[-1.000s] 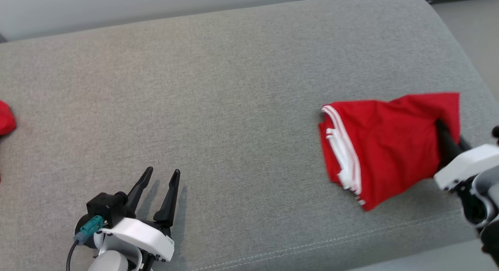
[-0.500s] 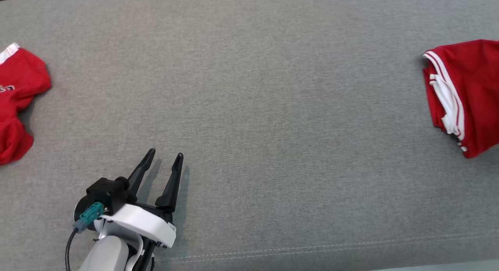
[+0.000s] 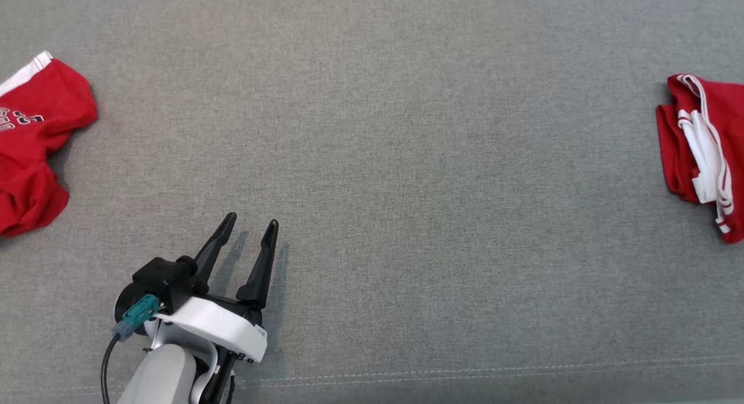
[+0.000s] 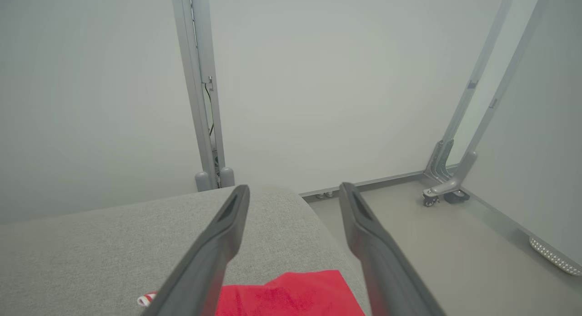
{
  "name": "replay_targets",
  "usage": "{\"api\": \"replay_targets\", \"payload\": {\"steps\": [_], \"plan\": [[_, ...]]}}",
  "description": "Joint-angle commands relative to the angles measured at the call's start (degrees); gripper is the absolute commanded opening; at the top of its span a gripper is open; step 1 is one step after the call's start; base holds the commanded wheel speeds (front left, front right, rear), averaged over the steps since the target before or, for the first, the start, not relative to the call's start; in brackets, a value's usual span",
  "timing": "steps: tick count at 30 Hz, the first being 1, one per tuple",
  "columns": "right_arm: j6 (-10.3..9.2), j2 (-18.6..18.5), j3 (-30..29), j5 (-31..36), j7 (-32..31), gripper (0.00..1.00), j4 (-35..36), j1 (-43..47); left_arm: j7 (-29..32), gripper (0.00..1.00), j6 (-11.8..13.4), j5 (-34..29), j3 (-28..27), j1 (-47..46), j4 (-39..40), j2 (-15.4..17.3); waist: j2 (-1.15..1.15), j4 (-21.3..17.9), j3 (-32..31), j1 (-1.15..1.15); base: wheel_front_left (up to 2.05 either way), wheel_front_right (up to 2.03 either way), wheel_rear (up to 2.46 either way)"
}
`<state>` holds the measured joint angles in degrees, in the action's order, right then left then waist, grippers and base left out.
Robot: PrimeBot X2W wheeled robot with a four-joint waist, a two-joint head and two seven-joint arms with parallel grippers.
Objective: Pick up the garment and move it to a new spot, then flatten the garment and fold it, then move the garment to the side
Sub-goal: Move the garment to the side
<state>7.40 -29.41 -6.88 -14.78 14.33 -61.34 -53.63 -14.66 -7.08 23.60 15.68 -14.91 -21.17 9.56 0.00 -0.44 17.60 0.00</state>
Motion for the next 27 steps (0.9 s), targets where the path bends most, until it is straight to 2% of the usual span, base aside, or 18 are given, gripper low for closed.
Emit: {"api": "replay_targets", "payload": {"steps": [1,6,10,15,27], "plan": [[0.09,0.1,0.0,1.1,0.7,1.0,2.1,2.2,-0.3,1.0,-0.4,-0.6,-2.1,-2.0,1.2,0.7,0.0,-0.1,-0.4,0.0,0.0,0.0,0.0],[0.09,6.6,-3.8,7.7,0.7,1.0,15.1,8.8,-0.3,1.0,-0.4,-0.9,-2.6,-1.4,0.9,0.1,0.0,-0.4,-2.8,0.0,0.0,0.0,0.0],[0.09,11.1,-3.4,8.9,0.7,1.0,24.0,15.2,-0.3,1.0,-0.4,-1.1,-3.1,-0.3,0.4,-0.4,0.0,-0.7,-5.0,0.0,0.0,0.0,0.0],[0.09,15.2,-1.3,8.2,0.7,1.0,31.7,23.2,-0.3,1.0,-0.4,-1.3,-3.8,1.1,-0.5,-0.7,0.0,-0.6,-8.2,0.0,0.0,0.0,0.0],[0.09,19.6,2.2,7.0,0.7,1.0,37.3,35.0,-0.3,1.0,-0.4,-3.1,-8.1,5.3,-2.0,-2.2,0.0,0.8,-13.7,0.0,0.0,0.0,0.0]]}}
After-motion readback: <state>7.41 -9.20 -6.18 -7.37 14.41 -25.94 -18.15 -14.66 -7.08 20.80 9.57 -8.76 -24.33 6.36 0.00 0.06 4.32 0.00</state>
